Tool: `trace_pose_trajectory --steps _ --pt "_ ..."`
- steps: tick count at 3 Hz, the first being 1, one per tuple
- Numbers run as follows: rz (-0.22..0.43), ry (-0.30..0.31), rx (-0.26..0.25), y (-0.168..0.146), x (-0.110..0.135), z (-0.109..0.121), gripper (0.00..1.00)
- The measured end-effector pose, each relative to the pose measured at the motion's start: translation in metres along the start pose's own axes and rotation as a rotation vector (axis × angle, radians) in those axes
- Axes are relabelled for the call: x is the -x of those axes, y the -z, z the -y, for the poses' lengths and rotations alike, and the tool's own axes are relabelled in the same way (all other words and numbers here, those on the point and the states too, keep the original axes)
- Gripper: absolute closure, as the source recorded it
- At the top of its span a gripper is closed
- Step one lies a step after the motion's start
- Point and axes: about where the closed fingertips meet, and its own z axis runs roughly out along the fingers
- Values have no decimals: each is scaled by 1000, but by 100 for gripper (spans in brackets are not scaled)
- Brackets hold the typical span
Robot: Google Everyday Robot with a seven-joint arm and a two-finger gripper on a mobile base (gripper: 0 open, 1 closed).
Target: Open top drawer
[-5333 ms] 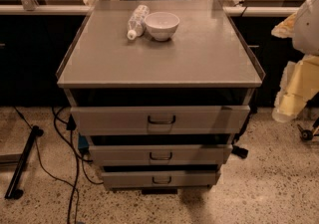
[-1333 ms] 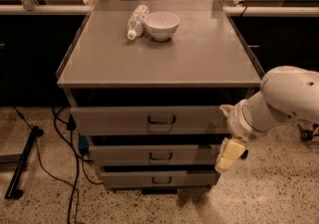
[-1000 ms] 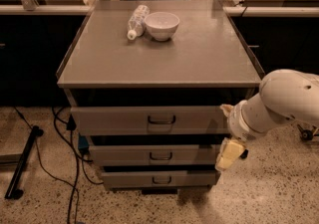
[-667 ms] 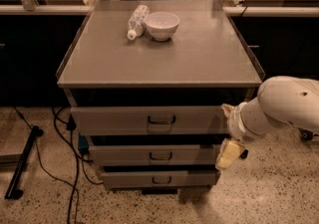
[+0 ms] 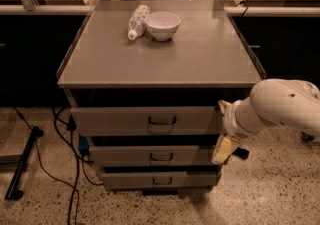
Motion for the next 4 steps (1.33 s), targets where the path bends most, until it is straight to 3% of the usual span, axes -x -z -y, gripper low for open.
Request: trace_pose_trajectory --steps 4 --pt "-7 7 26 -46 -1 40 0"
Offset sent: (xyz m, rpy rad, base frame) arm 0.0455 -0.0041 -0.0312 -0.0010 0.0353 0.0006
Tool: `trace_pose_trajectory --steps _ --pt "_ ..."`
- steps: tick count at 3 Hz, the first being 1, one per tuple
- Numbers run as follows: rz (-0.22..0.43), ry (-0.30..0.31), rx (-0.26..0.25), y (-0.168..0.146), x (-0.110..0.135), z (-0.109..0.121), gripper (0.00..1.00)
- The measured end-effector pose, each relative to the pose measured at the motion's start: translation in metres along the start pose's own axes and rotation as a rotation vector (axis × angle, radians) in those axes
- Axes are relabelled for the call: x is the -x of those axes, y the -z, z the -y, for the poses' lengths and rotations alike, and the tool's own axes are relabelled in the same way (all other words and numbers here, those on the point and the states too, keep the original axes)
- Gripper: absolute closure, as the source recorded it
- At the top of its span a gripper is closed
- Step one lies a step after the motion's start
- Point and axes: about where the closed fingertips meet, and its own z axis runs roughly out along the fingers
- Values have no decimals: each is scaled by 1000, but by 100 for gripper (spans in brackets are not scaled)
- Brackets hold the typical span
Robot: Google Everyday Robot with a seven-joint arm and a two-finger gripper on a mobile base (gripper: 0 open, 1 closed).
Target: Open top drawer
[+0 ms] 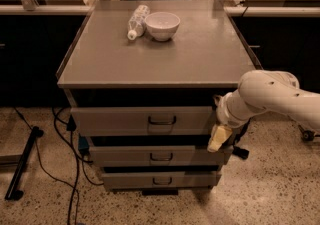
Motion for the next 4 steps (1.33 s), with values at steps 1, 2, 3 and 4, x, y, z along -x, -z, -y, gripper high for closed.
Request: trace_pose_trajectory --steps 1,2,3,4 --pt "-4 8 9 -8 3 9 0" --pt "-21 15 61 -17 2 12 0" --pt "-36 18 95 -19 -1 10 0" --pt "-42 3 187 -8 -4 -1 0"
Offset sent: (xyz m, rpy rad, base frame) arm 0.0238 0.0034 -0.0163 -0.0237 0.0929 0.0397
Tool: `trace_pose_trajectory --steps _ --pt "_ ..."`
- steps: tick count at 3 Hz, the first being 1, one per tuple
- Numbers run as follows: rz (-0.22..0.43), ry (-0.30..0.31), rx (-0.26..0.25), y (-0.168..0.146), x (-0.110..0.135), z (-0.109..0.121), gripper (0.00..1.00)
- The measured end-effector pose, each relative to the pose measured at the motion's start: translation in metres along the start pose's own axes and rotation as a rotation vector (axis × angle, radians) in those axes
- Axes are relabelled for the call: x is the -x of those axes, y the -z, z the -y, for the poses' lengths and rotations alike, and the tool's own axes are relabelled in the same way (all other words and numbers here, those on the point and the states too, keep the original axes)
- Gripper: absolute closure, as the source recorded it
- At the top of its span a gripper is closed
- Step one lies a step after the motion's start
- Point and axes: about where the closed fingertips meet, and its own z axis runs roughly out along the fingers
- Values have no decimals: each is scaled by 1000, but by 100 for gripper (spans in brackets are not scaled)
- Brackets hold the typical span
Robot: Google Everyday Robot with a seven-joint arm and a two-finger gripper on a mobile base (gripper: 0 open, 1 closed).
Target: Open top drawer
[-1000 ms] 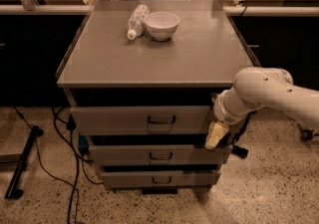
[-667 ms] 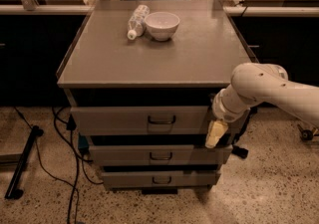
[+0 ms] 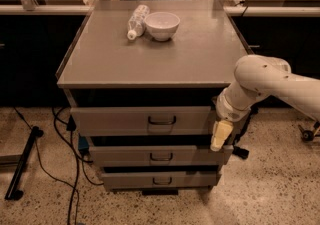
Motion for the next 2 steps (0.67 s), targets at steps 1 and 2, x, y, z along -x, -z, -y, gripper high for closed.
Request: trace_pose_trajectory --steps 1,2 --pt "-10 -14 65 6 -3 -11 0" --pt "-20 -28 149 11 -8 -26 0"
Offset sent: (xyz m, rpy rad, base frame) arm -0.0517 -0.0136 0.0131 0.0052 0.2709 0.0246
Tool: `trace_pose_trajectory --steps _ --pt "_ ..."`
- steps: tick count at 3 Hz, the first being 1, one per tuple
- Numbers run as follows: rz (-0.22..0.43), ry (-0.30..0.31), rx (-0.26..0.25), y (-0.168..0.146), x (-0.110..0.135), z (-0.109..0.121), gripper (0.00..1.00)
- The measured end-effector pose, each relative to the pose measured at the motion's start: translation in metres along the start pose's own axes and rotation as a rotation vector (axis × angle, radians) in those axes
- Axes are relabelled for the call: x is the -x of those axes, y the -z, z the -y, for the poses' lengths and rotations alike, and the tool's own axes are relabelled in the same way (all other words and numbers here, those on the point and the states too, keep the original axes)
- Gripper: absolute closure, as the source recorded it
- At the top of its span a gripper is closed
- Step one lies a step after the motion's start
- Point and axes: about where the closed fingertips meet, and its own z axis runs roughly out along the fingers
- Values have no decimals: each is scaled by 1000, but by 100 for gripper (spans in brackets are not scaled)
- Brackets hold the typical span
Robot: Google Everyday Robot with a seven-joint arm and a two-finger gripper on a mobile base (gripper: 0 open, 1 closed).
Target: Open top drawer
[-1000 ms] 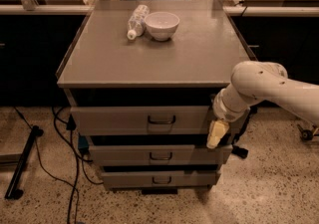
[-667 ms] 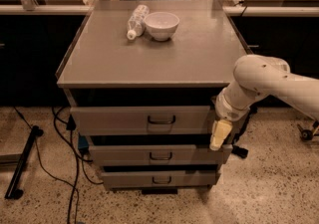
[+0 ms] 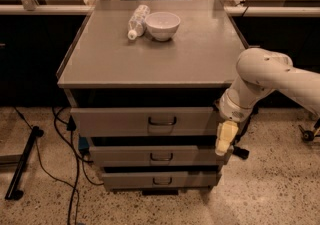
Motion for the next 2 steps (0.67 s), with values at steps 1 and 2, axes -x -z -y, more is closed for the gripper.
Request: trace_pose_trajectory --steps 1,2 --pt "5 -6 105 2 -5 -20 0" --pt "7 -10 158 6 -7 -34 0"
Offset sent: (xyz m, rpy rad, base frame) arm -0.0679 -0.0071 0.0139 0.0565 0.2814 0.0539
